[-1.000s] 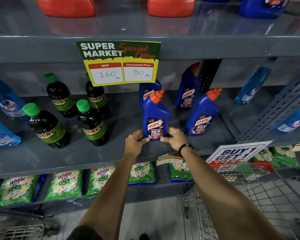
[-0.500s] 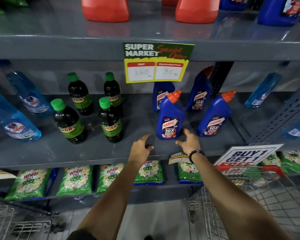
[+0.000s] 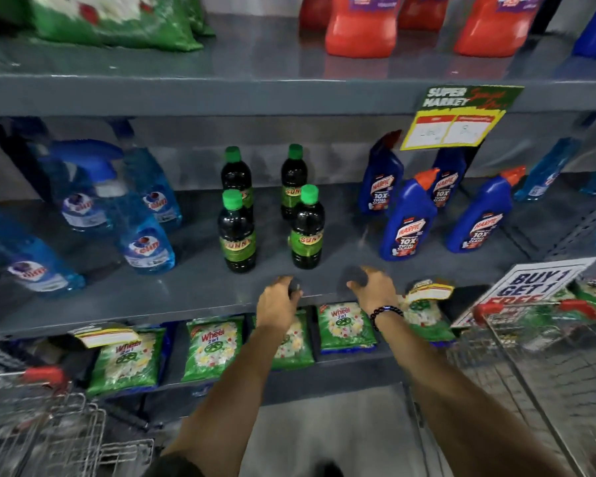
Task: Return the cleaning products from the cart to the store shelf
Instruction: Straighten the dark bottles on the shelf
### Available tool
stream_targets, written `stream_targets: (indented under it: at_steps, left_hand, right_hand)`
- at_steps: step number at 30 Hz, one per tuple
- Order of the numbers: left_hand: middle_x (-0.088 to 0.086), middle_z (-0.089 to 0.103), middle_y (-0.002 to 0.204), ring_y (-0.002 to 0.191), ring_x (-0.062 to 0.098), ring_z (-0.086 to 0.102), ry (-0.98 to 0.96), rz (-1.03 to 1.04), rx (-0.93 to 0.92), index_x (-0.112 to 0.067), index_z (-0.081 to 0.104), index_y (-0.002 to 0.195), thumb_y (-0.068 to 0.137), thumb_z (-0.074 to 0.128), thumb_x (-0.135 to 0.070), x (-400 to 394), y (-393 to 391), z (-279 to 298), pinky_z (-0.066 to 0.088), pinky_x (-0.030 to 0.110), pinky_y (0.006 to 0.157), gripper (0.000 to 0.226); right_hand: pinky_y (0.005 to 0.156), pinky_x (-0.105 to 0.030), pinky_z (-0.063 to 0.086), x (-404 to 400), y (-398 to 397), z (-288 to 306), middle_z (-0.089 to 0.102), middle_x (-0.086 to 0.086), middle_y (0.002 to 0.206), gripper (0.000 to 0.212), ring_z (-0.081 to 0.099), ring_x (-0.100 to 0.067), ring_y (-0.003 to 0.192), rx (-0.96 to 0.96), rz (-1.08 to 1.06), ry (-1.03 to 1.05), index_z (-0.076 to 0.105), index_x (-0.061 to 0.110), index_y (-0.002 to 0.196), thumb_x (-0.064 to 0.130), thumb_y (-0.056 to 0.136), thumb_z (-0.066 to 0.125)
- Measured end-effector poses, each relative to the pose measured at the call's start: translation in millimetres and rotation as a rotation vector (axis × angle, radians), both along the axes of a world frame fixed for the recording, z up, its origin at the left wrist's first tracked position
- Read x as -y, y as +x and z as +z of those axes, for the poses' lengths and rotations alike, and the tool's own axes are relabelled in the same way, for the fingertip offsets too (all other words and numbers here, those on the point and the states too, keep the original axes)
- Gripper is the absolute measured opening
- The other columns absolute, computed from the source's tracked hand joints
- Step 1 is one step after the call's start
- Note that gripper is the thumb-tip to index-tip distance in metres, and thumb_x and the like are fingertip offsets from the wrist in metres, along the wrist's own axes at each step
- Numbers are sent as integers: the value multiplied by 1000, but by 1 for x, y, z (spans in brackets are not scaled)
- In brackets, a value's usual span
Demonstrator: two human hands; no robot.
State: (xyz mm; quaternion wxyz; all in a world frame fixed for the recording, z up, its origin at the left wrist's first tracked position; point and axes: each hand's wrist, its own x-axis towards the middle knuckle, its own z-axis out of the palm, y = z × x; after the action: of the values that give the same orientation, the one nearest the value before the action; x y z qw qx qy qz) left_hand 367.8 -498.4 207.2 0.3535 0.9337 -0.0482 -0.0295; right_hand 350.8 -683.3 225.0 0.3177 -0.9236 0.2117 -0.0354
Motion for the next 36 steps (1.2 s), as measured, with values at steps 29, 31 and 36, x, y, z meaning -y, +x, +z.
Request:
stream_targets:
  at_steps: [29, 31, 36]
  left_hand:
    - [14, 68, 115, 106, 36, 60, -52, 153, -39, -24, 57, 120, 85, 58, -29, 18, 66, 0, 49, 40, 82, 35]
    - [13, 68, 116, 106, 36, 59, -44, 154, -52, -26, 57, 121, 85, 58, -30, 17, 67, 1, 49, 40, 83, 36]
    - [6, 69, 117, 108, 33, 59, -63, 146, -63, -28, 55, 122, 85, 58, -30, 17, 69, 0, 49, 39, 86, 37]
  right_hand:
    - [101, -36, 43, -29, 80, -23, 65, -11, 120, 51, 56, -19, 114, 169, 230, 392, 59, 10, 117, 11, 68, 76]
    - [103, -36, 42, -28, 82, -24, 63, -11, 123, 54, 55, -17, 115, 154, 228, 407, 57, 10, 119, 10, 69, 76]
    - [103, -32, 40, -24, 84, -26, 61, -11, 126, 60, 54, -18, 117, 100, 233, 410, 53, 11, 124, 11, 69, 76]
